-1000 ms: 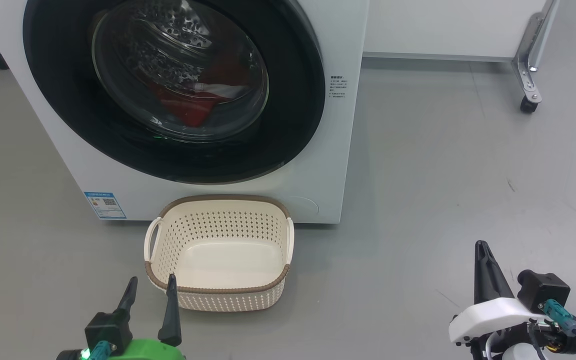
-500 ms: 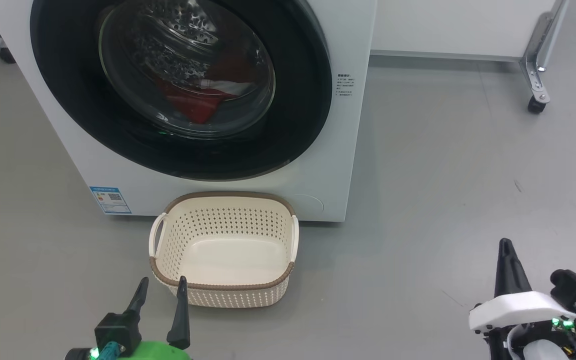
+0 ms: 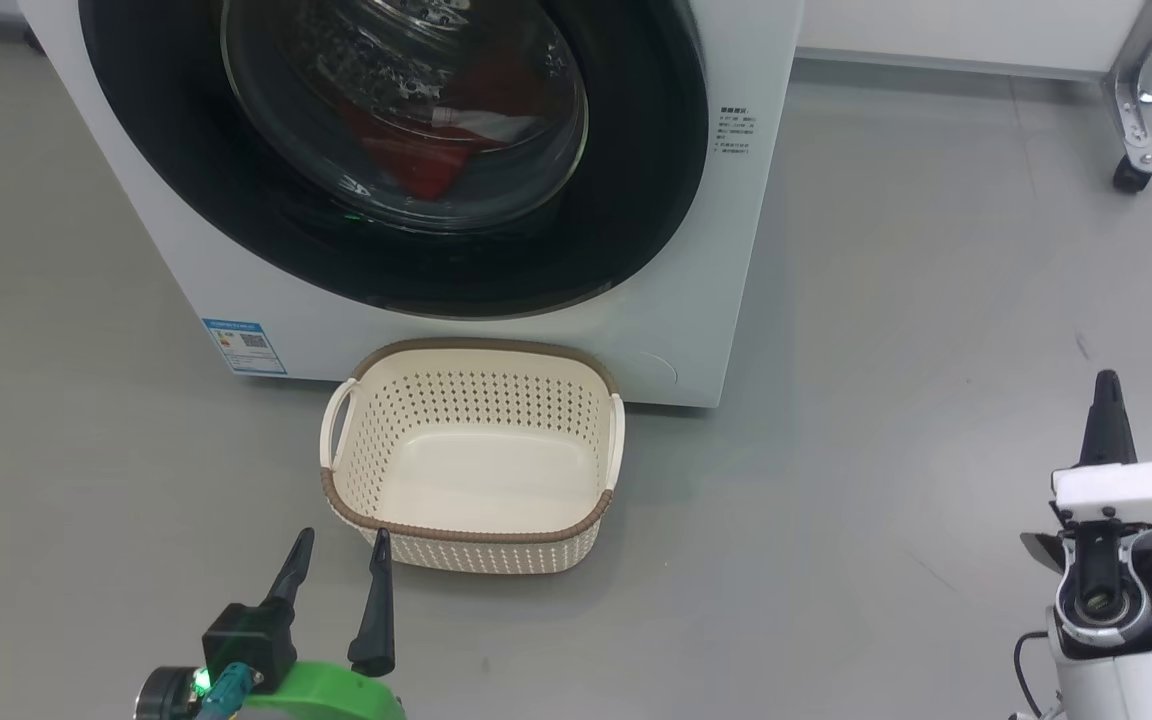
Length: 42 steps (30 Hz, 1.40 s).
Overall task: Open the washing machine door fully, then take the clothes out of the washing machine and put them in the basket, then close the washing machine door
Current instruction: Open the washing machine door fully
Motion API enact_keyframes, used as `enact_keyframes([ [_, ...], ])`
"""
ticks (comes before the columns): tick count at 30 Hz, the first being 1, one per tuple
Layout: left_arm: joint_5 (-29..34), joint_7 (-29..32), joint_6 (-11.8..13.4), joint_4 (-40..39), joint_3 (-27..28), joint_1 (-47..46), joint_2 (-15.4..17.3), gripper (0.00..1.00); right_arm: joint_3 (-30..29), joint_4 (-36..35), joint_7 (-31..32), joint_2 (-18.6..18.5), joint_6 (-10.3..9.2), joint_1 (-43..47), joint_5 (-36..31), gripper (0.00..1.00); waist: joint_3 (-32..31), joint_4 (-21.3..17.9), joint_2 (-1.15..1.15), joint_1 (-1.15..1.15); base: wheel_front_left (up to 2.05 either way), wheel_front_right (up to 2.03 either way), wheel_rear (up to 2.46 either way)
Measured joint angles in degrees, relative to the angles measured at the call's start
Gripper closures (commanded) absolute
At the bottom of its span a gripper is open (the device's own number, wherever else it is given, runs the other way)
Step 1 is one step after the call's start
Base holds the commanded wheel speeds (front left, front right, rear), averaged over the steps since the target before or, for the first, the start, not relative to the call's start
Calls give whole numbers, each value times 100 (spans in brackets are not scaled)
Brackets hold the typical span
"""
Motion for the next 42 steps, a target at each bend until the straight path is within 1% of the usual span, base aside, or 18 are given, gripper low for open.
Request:
enact_keyframes([
  [5, 2, 0, -1, -29, -64, -155, 1, 0, -245, -40, 379, -4, -8, -464, 676, 100, 192, 109, 0, 0, 0, 0, 0],
  [8, 2, -1, -2, -54, -149, -231, 0, 0, -382, -86, 605, -18, -104, -688, 920, 100, 306, 189, 0, 0, 0, 0, 0],
  [11, 2, -1, -2, -96, -216, -275, 1, 0, -468, -118, 832, -55, -162, -916, 1035, 100, 429, 272, 0, 0, 0, 0, 0],
  [12, 1, 0, -2, -99, -241, -291, 1, 0, -494, -129, 907, -89, -209, -1000, 1088, 100, 471, 301, 0, 0, 0, 0, 0],
  [16, 0, 0, -2, -129, -311, -411, 0, 0, -487, -209, 1203, -313, -260, -1352, 1176, 100, 637, 425, 0, 0, 0, 0, 0],
  [20, -14, 0, -1, -174, -387, -494, 1, 0, -465, -277, 1416, -437, -361, -1679, 1217, 100, 800, 546, 0, 0, 0, 0, 0],
  [21, -15, 0, -2, -187, -415, -504, 0, 0, -465, -293, 1469, -456, -365, -1749, 1245, 100, 842, 575, 0, 0, 0, 0, 0],
  [25, -116, 0, 0, -222, -525, -575, 0, 0, -459, -324, 1666, -538, -514, -2019, 1329, 100, 1004, 685, 0, 0, 0, 0, 0],
  [31, -198, -1, 4, -270, -602, -723, -2, 0, -499, -347, 1993, -522, -657, -2434, 1749, 100, 1209, 812, 0, 0, 0, 0, 0],
  [32, -203, -1, 5, -288, -609, -746, -2, 0, -492, -348, 2058, -532, -704, -2514, 1773, 100, 1250, 837, 0, 0, 0, 0, 0],
  [37, -232, -1, 13, -382, -633, -864, -2, 0, -363, -343, 2425, -661, -822, -2896, 1827, 100, 1467, 952, 0, 0, 0, 0, 0],
  [40, -466, -1, 32, -407, -687, -890, -3, 0, -278, -318, 2629, -726, -868, -3199, 1870, 100, 1604, 1011, 0, 0, 0, 0, 0],
  [42, -490, -1, 56, -411, -739, -922, -4, 0, -267, -276, 2736, -776, -911, -3403, 1918, 100, 1694, 1052, 0, 0, 0, 0, 0],
])
